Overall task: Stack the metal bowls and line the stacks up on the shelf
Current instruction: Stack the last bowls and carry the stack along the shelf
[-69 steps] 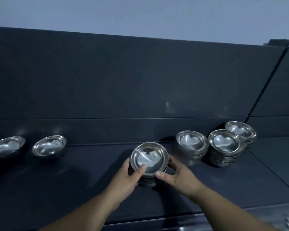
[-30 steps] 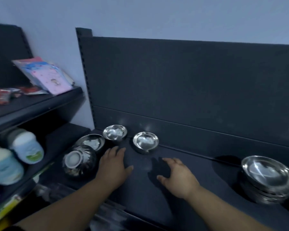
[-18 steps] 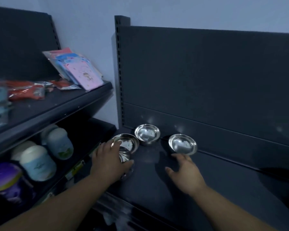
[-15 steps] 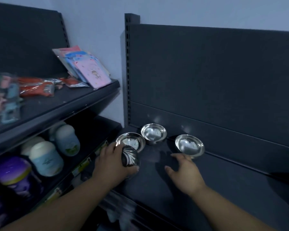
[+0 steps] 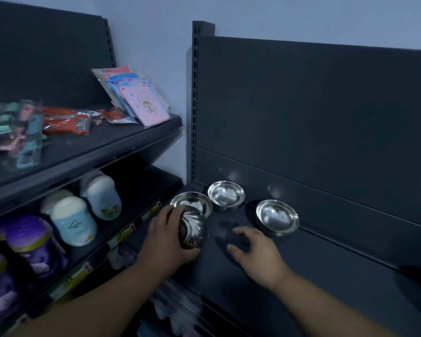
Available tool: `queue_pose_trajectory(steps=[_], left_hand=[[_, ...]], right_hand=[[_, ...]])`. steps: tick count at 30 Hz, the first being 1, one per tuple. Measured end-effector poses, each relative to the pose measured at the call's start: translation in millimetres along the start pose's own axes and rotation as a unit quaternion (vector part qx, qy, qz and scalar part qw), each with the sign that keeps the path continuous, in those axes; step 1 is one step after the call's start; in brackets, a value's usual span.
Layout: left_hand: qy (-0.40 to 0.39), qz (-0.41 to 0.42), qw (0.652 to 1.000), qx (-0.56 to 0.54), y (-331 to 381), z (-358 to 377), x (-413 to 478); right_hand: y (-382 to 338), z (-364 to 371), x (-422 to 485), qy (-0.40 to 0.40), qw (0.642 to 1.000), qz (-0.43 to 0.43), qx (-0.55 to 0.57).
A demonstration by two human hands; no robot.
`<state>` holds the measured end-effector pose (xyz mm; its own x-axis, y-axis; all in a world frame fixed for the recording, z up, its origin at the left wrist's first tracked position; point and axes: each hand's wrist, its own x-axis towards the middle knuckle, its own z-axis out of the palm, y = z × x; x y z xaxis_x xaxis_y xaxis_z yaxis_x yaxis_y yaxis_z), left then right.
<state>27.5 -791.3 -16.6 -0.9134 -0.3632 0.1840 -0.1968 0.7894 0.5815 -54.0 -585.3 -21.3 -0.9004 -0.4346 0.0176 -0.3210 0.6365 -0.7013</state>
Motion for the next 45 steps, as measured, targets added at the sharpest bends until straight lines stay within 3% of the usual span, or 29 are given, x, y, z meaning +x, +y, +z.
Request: queue_pose_trajectory(steps=[4,7,9,12,14,18,24,28,33,38,42,45], left_hand=[[0.013,0.072,0.992,-0.1,34,-8,6],[-0.07,0.018,0.975,-0.21,58,-10,11],[-0.162,-0.032,0.944,-0.287,65,-6,15],[-0.259,-0.106,0.866,-0.414,73,5,17],[-0.282,-0.134,0.827,-0.468,81,11,16],[-0.288,-0.159,0.793,-0.512,84,22,16],[-0.242,-0.182,0.851,-0.428,75,44,20],[-0.248,-0.208,0.847,-0.422,69,54,21],[-0.249,-0.225,0.846,-0.415,62,61,23],[-0.238,-0.235,0.856,-0.393,57,66,25],[-0.216,-0.239,0.862,-0.39,55,67,27],[-0.203,-0.249,0.855,-0.407,47,67,26]], right_hand=[[-1,-14,6,0.022,0.993,-0.033,0.112],[-4,-34,13,0.035,0.976,-0.074,0.202],[-5,-46,17,0.058,0.97,-0.089,0.219],[-6,-59,17,0.065,0.97,-0.071,0.222],[-3,-64,17,0.088,0.976,-0.033,0.197],[15,-72,19,0.155,0.983,0.052,0.084],[36,-73,16,0.108,0.979,0.151,0.089],[60,-76,21,0.122,0.952,0.259,0.113],[71,-71,29,0.073,0.893,0.36,0.258],[80,-65,37,0.055,0.854,0.369,0.363],[80,-66,38,0.111,0.84,0.347,0.403],[71,-71,35,0.156,0.85,0.3,0.405]])
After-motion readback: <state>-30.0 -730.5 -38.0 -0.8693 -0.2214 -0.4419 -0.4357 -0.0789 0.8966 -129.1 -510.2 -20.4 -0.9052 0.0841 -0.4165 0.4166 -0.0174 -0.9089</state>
